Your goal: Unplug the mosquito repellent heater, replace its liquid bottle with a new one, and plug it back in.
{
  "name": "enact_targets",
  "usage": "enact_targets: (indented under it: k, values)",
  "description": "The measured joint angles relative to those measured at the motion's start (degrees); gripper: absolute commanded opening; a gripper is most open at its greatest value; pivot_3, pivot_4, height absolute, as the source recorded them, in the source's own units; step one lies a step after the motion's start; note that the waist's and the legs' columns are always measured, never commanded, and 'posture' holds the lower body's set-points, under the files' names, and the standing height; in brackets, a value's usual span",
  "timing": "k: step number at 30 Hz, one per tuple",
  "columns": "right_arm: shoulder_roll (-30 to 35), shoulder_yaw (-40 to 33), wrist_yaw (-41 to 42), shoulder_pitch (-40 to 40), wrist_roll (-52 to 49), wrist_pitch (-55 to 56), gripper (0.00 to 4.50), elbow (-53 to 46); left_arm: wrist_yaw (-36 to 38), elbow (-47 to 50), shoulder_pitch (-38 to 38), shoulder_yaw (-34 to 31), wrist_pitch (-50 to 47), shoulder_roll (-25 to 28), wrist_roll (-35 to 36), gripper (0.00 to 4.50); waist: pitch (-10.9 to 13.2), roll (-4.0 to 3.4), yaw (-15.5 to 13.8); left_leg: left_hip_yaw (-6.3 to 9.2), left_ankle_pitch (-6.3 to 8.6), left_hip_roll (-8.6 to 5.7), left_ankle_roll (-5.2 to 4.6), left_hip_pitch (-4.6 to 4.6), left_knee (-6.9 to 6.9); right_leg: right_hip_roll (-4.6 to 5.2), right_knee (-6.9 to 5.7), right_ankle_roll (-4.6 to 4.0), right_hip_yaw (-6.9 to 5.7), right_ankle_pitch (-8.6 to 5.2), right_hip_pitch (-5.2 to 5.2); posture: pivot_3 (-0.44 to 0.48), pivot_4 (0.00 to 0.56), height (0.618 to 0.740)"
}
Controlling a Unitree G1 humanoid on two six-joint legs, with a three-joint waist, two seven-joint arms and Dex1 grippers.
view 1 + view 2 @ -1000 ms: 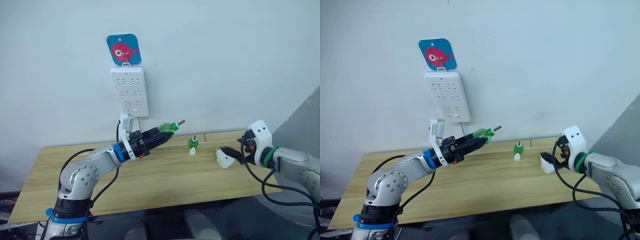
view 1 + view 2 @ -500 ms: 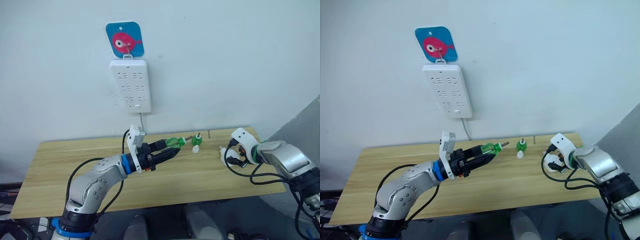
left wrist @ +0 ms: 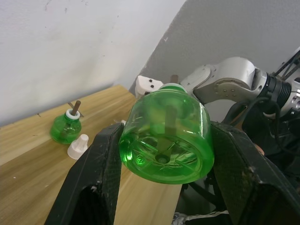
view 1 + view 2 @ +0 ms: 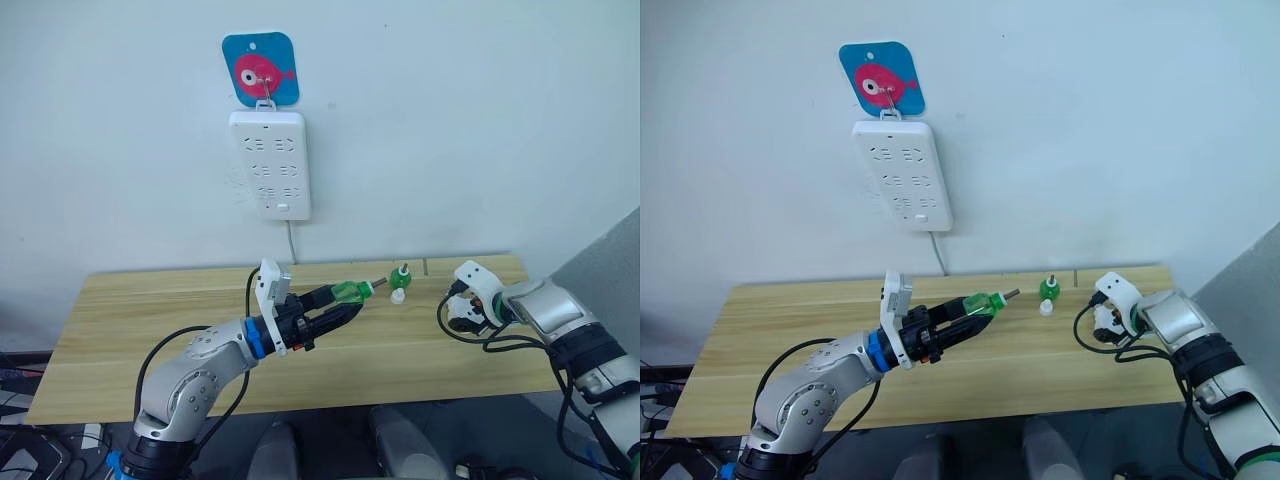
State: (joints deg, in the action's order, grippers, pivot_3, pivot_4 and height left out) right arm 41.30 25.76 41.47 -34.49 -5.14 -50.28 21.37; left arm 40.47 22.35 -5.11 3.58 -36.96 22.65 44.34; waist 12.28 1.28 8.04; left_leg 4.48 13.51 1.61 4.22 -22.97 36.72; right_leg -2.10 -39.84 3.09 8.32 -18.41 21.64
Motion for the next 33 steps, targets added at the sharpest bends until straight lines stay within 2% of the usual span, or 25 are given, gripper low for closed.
enact_targets:
  k: [2,6,7,13,17,19,23,26,30,33]
  values:
    - [-0.08,0.01,0.82,-0.54,1.35,0.90,4.50,1.01,0.00,0.02,0.02,0.00,0.00,-0.01,-0.28,2.40,0.00,0.00,-0.04,0.01,0.00,0.00,0.00,0.00,0.00,0.01,0.00,0.00,-0.01,0.00,-0.01,-0.103,0.197,0.740]
    - [-0.19,0.00,2.14,-0.58,2.33,1.22,3.27,1.91,0.01,0.03,0.02,0.00,0.00,-0.13,-0.42,2.40,0.02,0.00,-0.07,0.01,0.00,0.00,0.00,0.00,0.00,0.01,0.00,0.00,-0.01,0.00,-0.01,-0.099,0.196,0.740]
    - [-0.20,-0.02,2.55,-0.57,2.73,1.20,3.09,1.96,0.03,0.03,0.02,0.00,0.00,-0.15,-0.48,2.40,0.02,0.00,-0.07,0.01,0.00,0.01,0.00,0.00,0.00,0.01,0.00,0.00,-0.02,0.00,-0.01,-0.101,0.194,0.740]
    - [-0.15,-0.52,4.37,0.16,3.68,0.27,3.09,0.61,0.20,0.02,-0.01,0.00,0.02,-0.14,-0.61,2.40,0.02,0.00,-0.06,0.02,0.00,0.01,0.00,0.00,0.01,0.01,0.00,0.01,-0.02,0.00,-0.01,-0.117,0.182,0.740]
    - [3.28,-3.51,7.57,3.42,1.82,-1.37,3.09,-6.69,0.94,-0.23,-0.48,-0.19,0.00,0.23,-0.58,2.40,0.05,-0.07,-0.09,0.03,0.01,-0.03,0.01,-0.07,0.00,0.04,0.00,0.02,-0.04,0.00,0.05,-0.138,0.169,0.740]
    - [6.65,-6.90,9.80,5.26,-0.37,-2.41,3.09,-12.12,1.85,-0.47,-0.99,-0.69,-0.22,1.05,-0.33,2.40,0.07,-0.10,-0.08,0.02,0.01,-0.05,0.02,-0.09,0.00,0.07,0.00,0.04,-0.04,-0.01,0.09,-0.152,0.162,0.740]
    - [13.61,-18.47,14.71,9.66,-7.93,-6.46,3.09,-24.77,4.39,-1.33,-3.51,-2.10,-2.77,3.03,2.58,2.40,0.04,-0.09,-0.03,0.03,0.01,-0.03,0.02,-0.12,0.00,0.06,0.01,0.06,-0.08,-0.02,0.08,-0.188,0.145,0.740]
    - [16.11,-29.00,20.23,13.18,-19.06,-13.16,3.09,-35.02,7.74,-2.73,-6.44,-3.42,-7.43,5.92,7.50,2.40,0.04,-0.09,0.14,0.05,0.01,-0.01,0.02,-0.15,0.01,0.02,-0.02,0.06,-0.13,-0.02,0.13,-0.207,0.133,0.740]
    - [10.41,-42.47,21.10,7.93,-35.85,-28.89,3.09,-43.97,10.69,-3.90,-11.31,-5.26,-12.39,7.94,13.18,2.40,-0.10,-0.02,1.63,0.05,0.01,0.01,0.02,-0.15,0.15,-0.01,-0.04,0.10,-0.12,0.00,0.08,-0.223,0.119,0.740]
    - [4.93,-47.95,17.99,3.75,-43.79,-38.21,3.09,-45.78,11.46,-5.02,-14.05,-5.54,-14.97,8.24,15.85,2.40,-0.19,0.08,2.15,0.05,0.00,-0.01,0.02,-0.21,0.23,-0.01,-0.03,0.16,-0.10,0.04,0.09,-0.226,0.109,0.740]
